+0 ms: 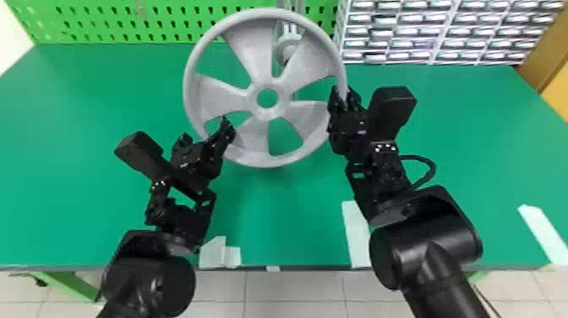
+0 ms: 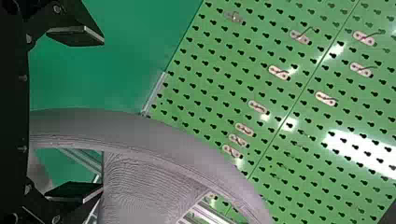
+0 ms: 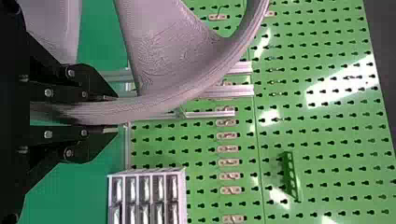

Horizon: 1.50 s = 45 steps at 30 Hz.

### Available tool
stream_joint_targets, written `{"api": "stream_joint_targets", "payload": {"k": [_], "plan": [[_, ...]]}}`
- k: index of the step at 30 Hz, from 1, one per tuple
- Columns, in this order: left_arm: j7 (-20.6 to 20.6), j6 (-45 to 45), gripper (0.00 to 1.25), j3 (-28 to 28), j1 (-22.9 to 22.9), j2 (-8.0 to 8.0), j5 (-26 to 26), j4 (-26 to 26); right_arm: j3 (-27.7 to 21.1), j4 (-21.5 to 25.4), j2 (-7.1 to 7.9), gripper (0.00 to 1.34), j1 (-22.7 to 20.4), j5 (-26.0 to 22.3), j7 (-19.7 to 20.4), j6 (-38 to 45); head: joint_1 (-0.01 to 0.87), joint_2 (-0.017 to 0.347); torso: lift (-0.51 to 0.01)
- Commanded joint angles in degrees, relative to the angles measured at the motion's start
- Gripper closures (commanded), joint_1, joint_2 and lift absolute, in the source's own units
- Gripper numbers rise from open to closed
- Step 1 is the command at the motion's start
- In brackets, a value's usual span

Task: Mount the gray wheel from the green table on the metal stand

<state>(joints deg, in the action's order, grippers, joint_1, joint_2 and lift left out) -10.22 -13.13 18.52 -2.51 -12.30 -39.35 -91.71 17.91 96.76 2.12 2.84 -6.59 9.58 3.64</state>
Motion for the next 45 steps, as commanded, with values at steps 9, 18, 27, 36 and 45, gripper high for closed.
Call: {"api": "stream_joint_targets", "payload": {"k": [9, 18, 27, 36, 45], "plan": [[1.43, -0.06, 0.18, 0.29, 1.8, 0.0, -1.87, 2.5, 0.02, 0.01, 0.08, 1.32, 0.06, -0.18, 0.0, -0.83, 0.867, 0.052, -0.1], [1.7, -0.06, 0.18, 0.64, 2.51, 0.0, -2.22, 3.73, 0.02, 0.01, 0.08, 1.32, 0.06, -0.27, 0.0, -1.97, 0.867, 0.052, -0.1], [2.84, -0.32, 0.49, 0.47, 3.56, 0.0, -2.49, 4.88, -0.16, 0.01, 0.08, 1.32, -0.03, -0.35, 0.0, -1.97, 0.867, 0.052, -0.1], [3.72, -1.38, 0.71, 0.2, 4.53, 0.09, -2.31, 5.75, 0.02, 0.01, 0.08, 1.32, -0.03, -0.18, 0.0, -2.15, 0.867, 0.052, -0.1], [3.89, -2.08, 0.9, -0.24, 4.53, 0.09, -2.05, 5.93, -0.42, 0.01, 0.08, 1.32, -0.12, -0.09, 0.0, -2.15, 0.867, 0.052, -0.1]]}}
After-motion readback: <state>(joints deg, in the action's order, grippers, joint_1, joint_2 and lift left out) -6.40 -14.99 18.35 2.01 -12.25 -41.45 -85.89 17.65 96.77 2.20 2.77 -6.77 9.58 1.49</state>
